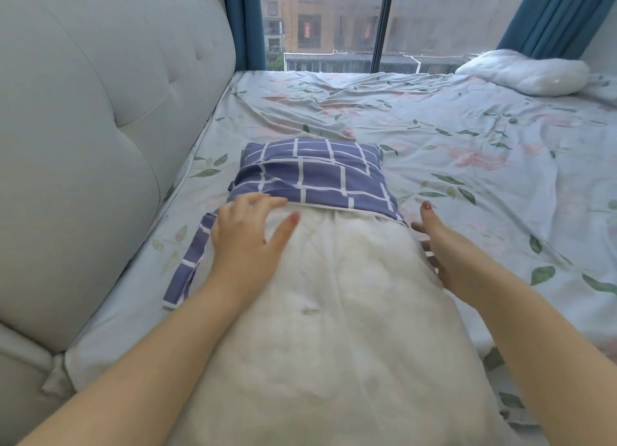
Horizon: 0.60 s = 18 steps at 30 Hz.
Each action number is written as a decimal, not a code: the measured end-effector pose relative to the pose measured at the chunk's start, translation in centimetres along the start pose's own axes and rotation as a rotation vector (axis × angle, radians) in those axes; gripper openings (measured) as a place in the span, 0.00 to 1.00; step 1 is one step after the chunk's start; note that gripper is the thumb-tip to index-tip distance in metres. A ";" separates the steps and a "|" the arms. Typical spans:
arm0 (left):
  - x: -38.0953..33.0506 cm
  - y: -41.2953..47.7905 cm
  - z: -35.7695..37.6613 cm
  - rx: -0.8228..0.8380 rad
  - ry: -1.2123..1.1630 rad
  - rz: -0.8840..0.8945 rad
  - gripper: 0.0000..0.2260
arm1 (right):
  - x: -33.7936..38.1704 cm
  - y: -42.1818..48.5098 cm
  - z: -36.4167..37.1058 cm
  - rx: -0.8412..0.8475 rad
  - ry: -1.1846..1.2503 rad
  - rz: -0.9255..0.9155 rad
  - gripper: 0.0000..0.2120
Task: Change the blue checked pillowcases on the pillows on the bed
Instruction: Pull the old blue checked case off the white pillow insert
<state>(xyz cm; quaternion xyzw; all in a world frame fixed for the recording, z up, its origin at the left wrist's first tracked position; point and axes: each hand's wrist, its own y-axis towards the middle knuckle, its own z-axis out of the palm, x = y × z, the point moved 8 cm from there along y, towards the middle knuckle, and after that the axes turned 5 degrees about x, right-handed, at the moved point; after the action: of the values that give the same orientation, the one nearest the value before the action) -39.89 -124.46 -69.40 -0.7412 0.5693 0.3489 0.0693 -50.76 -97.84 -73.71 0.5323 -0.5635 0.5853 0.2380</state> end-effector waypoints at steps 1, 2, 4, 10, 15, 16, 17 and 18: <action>-1.4 -0.7 0.4 0.025 -0.002 0.060 0.27 | 0.2 -0.2 -0.9 -0.074 -0.079 -0.053 0.29; -2.4 -1.3 0.8 0.046 -0.015 0.101 0.24 | 0.7 -0.8 -1.6 -0.153 -0.153 -0.124 0.28; -3.9 -2.0 1.5 0.091 -0.094 0.139 0.17 | 1.1 -1.8 -2.0 -0.234 -0.254 -0.232 0.29; -6.1 -2.1 4.0 0.249 -0.159 0.163 0.14 | 0.1 -2.2 0.3 -0.165 -0.341 -0.227 0.22; -5.5 -1.8 4.2 0.251 -0.151 0.059 0.13 | 1.0 -2.8 2.9 -0.101 -0.172 -0.410 0.18; -5.3 -1.8 4.2 0.263 -0.164 0.011 0.15 | 1.1 -3.2 3.4 -0.070 -0.120 -0.423 0.18; -5.0 -1.8 4.2 0.278 -0.193 -0.050 0.19 | 1.1 -3.5 4.1 -0.022 -0.057 -0.411 0.19; -4.8 -1.9 4.2 0.296 -0.223 -0.115 0.24 | 0.9 -3.7 4.8 0.039 0.021 -0.365 0.20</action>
<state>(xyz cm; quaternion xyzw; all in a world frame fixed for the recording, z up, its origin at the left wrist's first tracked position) -40.55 -117.95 -70.23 -0.7108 0.5600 0.3368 0.2601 -46.10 -101.58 -72.36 0.6240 -0.4436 0.5486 0.3360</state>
